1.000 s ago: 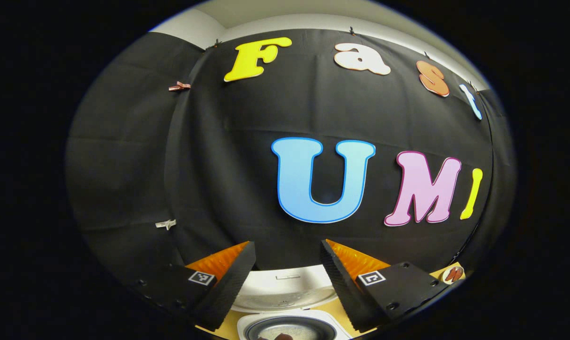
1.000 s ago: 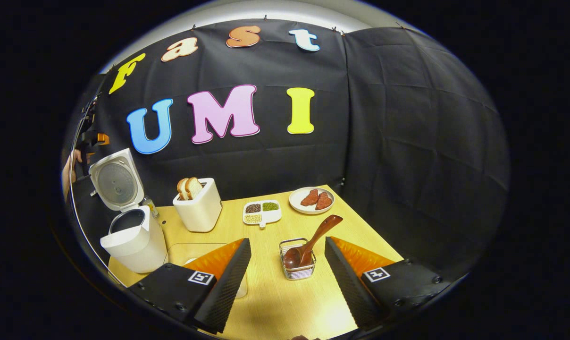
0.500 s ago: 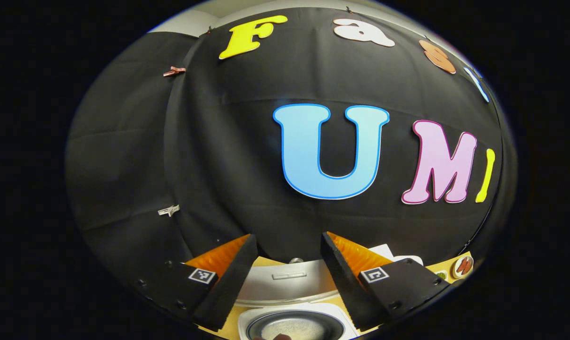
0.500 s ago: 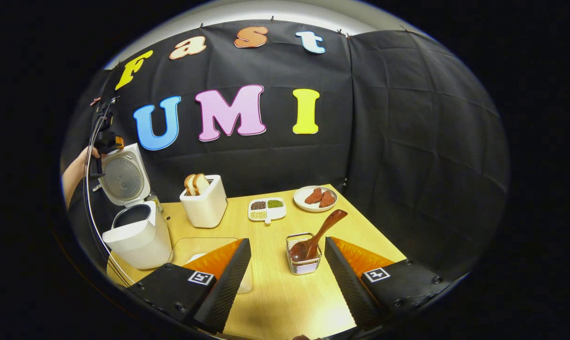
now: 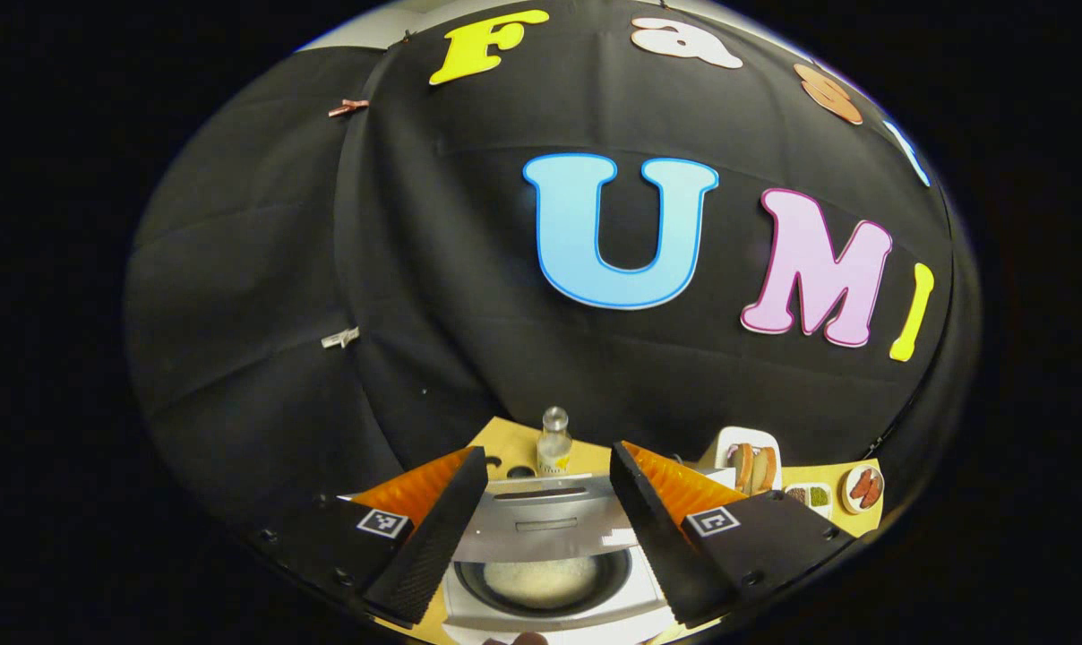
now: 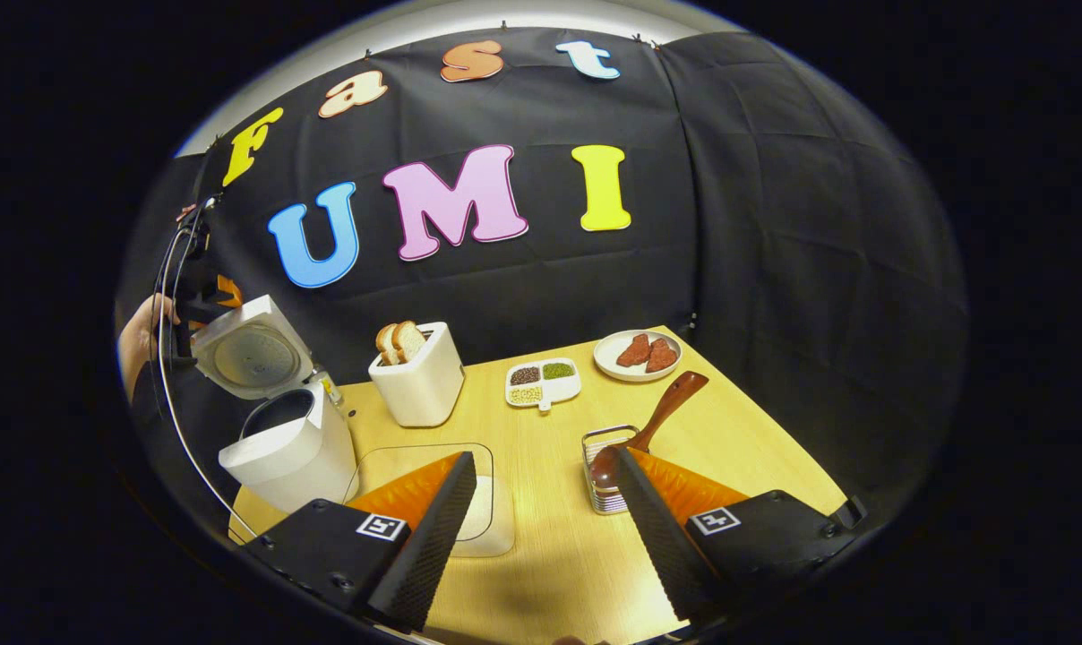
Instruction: Close the left gripper, press the button to open the rice cooker; take a wooden spoon from the chopstick holder with the right hand, scoop a spoonful of rice and pour it into the rice cooker, then put the wooden spoon back into the chopstick holder.
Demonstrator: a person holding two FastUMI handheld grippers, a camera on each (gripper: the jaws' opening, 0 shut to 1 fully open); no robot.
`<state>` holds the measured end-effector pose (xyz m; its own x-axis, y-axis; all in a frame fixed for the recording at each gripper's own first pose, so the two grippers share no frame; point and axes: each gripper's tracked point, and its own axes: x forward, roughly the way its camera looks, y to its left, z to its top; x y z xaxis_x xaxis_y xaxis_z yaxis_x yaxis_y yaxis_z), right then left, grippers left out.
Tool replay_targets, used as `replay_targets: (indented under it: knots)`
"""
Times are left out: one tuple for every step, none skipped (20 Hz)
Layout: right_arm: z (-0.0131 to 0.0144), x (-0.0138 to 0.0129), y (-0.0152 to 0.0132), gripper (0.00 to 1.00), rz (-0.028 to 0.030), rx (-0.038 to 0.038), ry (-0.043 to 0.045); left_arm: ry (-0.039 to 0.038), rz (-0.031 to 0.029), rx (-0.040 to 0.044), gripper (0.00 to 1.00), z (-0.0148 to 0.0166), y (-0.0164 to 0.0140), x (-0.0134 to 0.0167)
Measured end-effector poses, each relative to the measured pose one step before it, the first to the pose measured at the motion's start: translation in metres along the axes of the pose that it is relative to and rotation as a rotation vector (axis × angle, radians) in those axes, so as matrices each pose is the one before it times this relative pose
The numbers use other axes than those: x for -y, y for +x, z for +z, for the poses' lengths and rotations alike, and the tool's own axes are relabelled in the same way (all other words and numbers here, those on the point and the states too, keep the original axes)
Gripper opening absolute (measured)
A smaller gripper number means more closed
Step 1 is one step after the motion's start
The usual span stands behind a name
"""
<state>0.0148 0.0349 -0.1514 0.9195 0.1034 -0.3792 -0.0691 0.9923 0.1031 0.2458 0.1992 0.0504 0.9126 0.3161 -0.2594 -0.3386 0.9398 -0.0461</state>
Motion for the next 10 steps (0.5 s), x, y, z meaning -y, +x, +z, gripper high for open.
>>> replay_targets:
  knots:
    - [-0.00241, 0.00056, 0.00159, 0.99, 0.01362, -0.00213, -0.00484, -0.00339, 0.00354, -0.01782, 0.97, -0.01449, -0.00587, 0.00149]
    - [-0.00230, 0.00239, 0.00080, 0.99, 0.00947, -0.00461, -0.00988, 0.00391, 0.00410, -0.01654, 0.97, -0.01514, -0.00536, 0.00168]
    - [-0.00459, 0.00208, 0.00138, 0.99, 0.00837, -0.00750, -0.01025, -0.00001, 0.00555, -0.02049, 0.97, -0.01626, -0.00349, 0.00126]
    - [-0.00365, 0.00269, 0.00049, 0.99, 0.01021, -0.00740, -0.00444, -0.00455, 0.00338, -0.01978, 0.97, -0.01555, -0.00214, 0.00159]
    - [-0.00487, 0.00138, 0.00043, 0.99, 0.01010, -0.01104, -0.00144, 0.00014, 0.00534, -0.01600, 0.97, -0.01453, -0.00212, 0.00111]
    - [-0.00468, 0.00191, -0.00002, 0.99, 0.00871, -0.01335, 0.00033, 0.00570, 0.00550, -0.01219, 0.98, -0.01377, -0.00053, 0.00149]
    - [-0.00325, 0.00212, 0.00017, 0.99, 0.00785, -0.01336, 0.00184, 0.00939, 0.00633, -0.01142, 0.98, -0.01324, 0.00032, 0.00088]
    - [0.00049, -0.00158, -0.00225, 0.99, 0.00605, -0.01039, 0.00434, 0.01253, 0.00503, -0.00839, 0.98, -0.01099, 0.00089, 0.00155]
    - [-0.00069, 0.00230, -0.00020, 0.99, 0.00462, -0.00413, 0.00299, 0.00496, 0.00715, -0.00897, 0.98, -0.01060, 0.00138, 0.00085]
    - [0.00037, 0.00256, 0.00042, 0.99, 0.00221, -0.00090, -0.00139, -0.00089, 0.00206, -0.00958, 0.98, -0.00913, 0.00166, 0.00112]
